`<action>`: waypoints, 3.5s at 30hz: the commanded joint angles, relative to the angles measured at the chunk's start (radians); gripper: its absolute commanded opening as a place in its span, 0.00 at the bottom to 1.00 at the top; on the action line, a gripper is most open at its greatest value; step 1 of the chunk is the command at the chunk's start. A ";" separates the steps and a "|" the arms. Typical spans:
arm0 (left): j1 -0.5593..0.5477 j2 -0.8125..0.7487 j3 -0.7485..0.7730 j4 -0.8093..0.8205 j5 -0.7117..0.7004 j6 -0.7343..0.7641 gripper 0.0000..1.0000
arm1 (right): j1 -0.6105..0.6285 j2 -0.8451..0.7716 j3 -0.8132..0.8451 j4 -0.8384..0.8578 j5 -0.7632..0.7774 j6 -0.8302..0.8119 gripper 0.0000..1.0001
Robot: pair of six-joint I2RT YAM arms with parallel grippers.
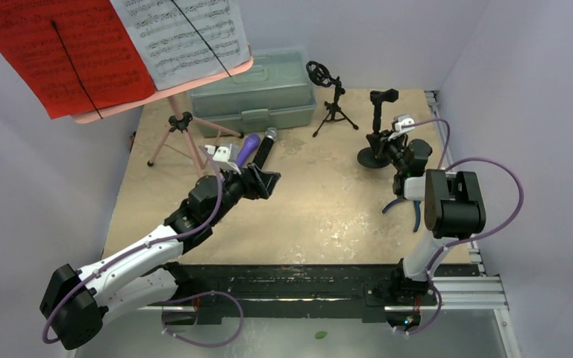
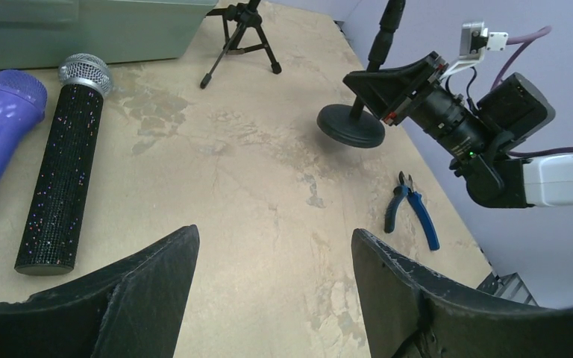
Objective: Pack up the instrument practice props
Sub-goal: Place the microphone stand at the center of the board, then move the microphone stand to the center of the board, then pick up the music stand from the center of the board.
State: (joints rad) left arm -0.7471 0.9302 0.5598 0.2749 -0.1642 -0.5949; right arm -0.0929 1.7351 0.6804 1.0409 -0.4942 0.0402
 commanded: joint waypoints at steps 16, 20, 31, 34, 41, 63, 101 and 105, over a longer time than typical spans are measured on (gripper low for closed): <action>0.000 -0.030 -0.029 0.043 -0.006 -0.030 0.74 | 0.019 0.098 0.028 0.286 -0.052 0.090 0.37; -0.001 -0.056 -0.037 0.030 -0.014 -0.028 0.74 | 0.014 0.088 0.018 0.278 -0.073 0.090 0.40; 0.000 -0.098 -0.044 0.002 -0.028 -0.016 0.75 | -0.022 -0.016 0.021 0.028 -0.153 0.032 0.76; 0.000 -0.093 -0.047 0.011 -0.020 -0.020 0.75 | -0.032 -0.043 0.037 -0.043 -0.167 0.014 0.74; 0.000 -0.098 -0.052 0.010 -0.014 -0.019 0.75 | -0.032 -0.086 0.099 -0.232 -0.157 -0.144 0.48; 0.000 -0.100 -0.061 0.037 0.024 0.073 0.75 | -0.011 0.188 0.643 -0.327 0.099 -0.121 0.00; 0.000 -0.094 0.020 -0.223 -0.055 0.166 0.82 | 0.021 -0.150 0.472 -1.016 -0.329 -0.361 0.99; 0.000 -0.126 0.022 -0.249 -0.133 0.184 0.82 | 0.022 -0.217 0.488 -1.267 -0.463 -0.488 0.99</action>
State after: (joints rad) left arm -0.7471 0.8474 0.5381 0.0502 -0.2020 -0.4477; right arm -0.0723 1.5883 1.1584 0.1040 -0.7559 -0.2932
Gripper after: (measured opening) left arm 0.817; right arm 0.987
